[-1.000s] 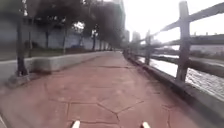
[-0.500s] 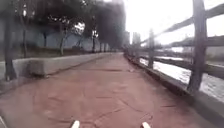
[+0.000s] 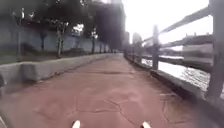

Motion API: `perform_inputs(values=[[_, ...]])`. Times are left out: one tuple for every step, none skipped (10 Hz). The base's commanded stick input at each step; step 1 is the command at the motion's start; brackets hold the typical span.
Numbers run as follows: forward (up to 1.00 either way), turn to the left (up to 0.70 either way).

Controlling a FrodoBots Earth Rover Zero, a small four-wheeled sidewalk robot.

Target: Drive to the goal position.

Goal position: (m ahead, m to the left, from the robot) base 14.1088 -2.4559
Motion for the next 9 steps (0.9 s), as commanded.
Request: perform_inputs(values=[[0.7, 0.0], [0.7, 0.0], [0.7, 0.0], [0.7, 0.0], [0.7, 0.0], [0.7, 0.0], [0.7, 0.0], [0.7, 0.0], [0.7, 0.0]])
